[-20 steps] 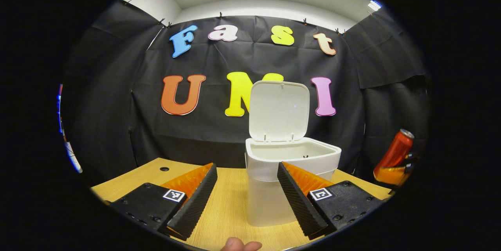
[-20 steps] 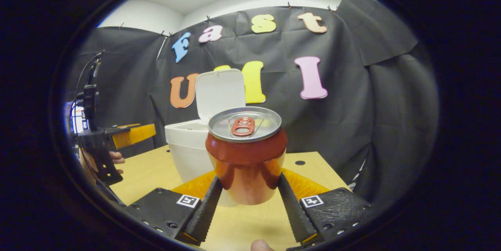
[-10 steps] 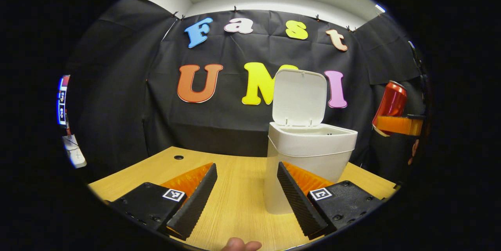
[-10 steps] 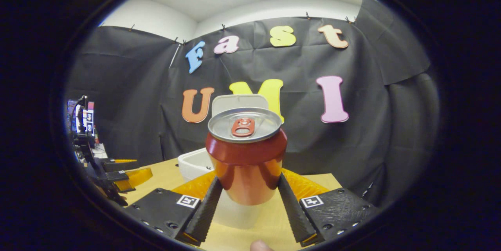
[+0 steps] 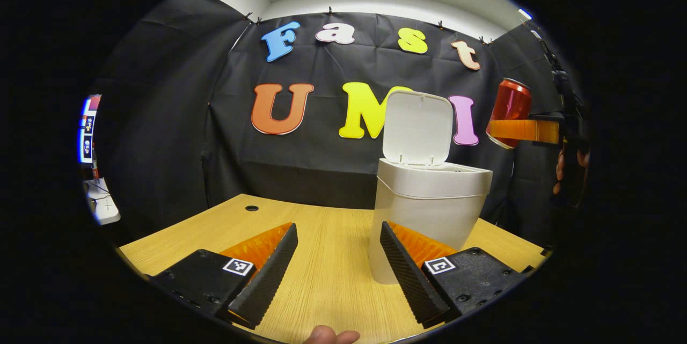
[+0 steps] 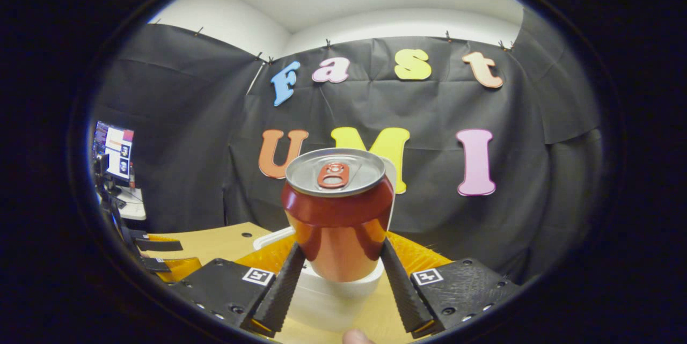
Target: Press the lid of the desktop garbage bin to open it, pick up the crumpled paper on the desktop and throw it into the bin, then pick up the pop can on the desktop and drop it into the bin, and finally close the garbage bin lid.
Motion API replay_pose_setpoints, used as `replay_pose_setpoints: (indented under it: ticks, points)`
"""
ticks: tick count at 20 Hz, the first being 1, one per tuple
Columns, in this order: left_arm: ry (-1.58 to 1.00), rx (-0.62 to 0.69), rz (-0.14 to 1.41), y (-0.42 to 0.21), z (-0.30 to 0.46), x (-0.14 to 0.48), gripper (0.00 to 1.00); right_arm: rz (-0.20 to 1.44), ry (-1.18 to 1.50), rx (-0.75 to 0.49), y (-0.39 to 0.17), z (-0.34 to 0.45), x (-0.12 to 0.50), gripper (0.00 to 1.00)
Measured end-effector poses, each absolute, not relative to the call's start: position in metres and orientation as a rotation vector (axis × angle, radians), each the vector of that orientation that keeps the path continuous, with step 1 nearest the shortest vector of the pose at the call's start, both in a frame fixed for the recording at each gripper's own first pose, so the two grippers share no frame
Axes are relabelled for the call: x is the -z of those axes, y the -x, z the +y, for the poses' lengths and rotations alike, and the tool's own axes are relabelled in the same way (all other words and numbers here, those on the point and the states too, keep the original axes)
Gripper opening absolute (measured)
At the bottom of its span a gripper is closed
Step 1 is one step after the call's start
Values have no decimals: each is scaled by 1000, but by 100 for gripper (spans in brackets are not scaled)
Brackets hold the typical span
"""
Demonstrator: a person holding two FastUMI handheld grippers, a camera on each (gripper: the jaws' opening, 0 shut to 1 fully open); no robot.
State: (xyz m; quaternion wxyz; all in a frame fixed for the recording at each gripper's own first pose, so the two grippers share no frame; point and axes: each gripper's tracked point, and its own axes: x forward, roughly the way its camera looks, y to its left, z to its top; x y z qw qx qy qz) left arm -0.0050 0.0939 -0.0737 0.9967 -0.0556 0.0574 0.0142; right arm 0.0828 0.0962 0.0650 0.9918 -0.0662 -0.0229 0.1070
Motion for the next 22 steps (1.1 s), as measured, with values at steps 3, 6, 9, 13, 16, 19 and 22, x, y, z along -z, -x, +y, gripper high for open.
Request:
replay_pose_setpoints:
  ticks: [3, 6, 9, 13, 16, 19, 22]
  points:
    - [117, -22, 115, 10, 94, 75, 99, -29, 123, -223, -97, 105, -67, 78]
    - [102, -18, 112, 14, 95, 74, 99, -5, 142, -217, -117, 114, -63, 80]
    - [102, -13, 101, 18, 96, 70, 99, 45, 145, -221, -137, 124, -52, 80]
    - [88, -23, 99, 26, 105, 69, 99, 77, 120, -203, -160, 127, -46, 78]
    - [95, -29, 99, 29, 110, 69, 99, 89, 147, -160, -174, 122, -43, 78]
    - [100, -32, 100, 33, 111, 72, 99, 118, 139, -152, -182, 119, -35, 78]
    - [104, -27, 105, 34, 110, 75, 98, 145, 144, -126, -191, 111, -29, 80]
